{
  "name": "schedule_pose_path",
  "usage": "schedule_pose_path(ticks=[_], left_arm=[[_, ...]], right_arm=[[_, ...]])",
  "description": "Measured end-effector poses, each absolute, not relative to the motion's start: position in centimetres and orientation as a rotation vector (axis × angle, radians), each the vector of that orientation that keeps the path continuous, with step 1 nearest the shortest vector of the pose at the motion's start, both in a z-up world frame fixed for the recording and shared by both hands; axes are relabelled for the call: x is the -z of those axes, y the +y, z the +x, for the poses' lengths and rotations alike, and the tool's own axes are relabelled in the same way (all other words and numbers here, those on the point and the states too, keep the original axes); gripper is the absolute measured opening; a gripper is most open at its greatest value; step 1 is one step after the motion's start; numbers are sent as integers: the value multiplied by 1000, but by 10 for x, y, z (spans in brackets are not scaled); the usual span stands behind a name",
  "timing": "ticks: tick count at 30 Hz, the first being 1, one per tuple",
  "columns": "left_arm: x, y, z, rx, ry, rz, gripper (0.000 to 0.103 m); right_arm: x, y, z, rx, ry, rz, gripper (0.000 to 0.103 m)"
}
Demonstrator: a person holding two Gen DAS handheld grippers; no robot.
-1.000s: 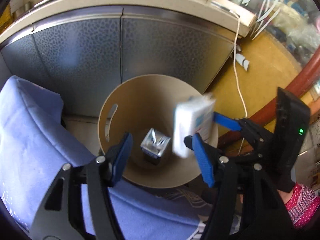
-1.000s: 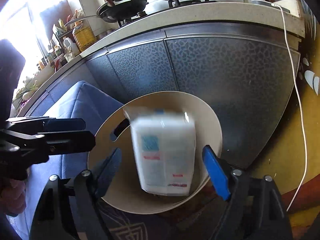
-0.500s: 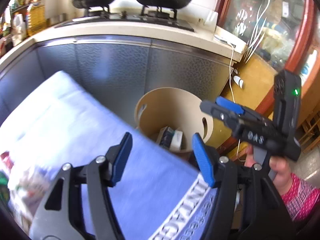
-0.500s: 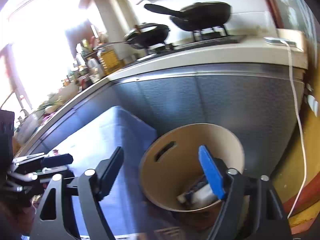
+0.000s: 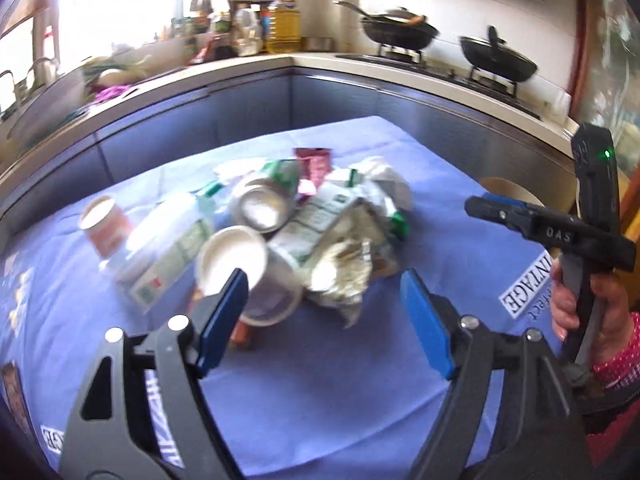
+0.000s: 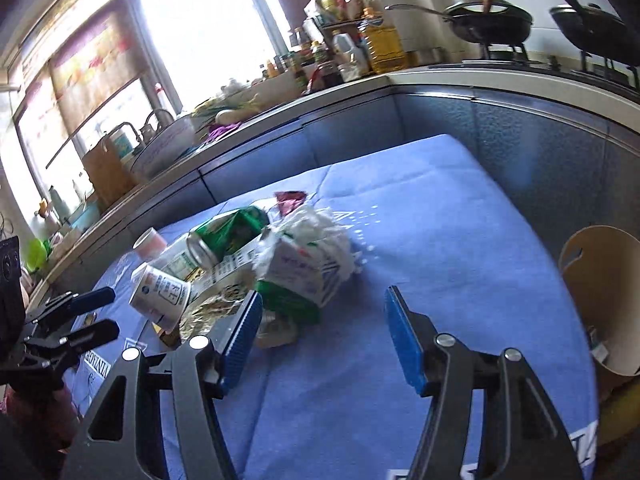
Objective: Collect trash
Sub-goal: 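Grasp the white round tub with left tool while right tool grasps white-green packet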
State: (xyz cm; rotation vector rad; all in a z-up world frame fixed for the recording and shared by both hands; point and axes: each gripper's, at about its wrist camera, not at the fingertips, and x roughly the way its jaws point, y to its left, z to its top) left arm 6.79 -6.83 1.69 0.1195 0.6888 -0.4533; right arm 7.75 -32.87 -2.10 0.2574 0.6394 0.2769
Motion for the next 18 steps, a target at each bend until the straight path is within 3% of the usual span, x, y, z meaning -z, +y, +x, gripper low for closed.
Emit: schedule_pose_path(ticks=[3, 13, 17, 18], left_arm=[[-13, -35, 76, 363, 683, 81, 88], [7, -22, 114, 359, 704, 22, 89], [9, -30, 127, 362, 704, 14, 88], [9, -32, 130, 365, 701, 14, 81]], right_arm=[[23, -296, 88, -305, 669, 213, 63], [38, -255, 113, -218, 719, 50, 61], [46, -261, 122, -218, 753, 75, 21], [47, -263, 122, -224, 758, 83, 12]])
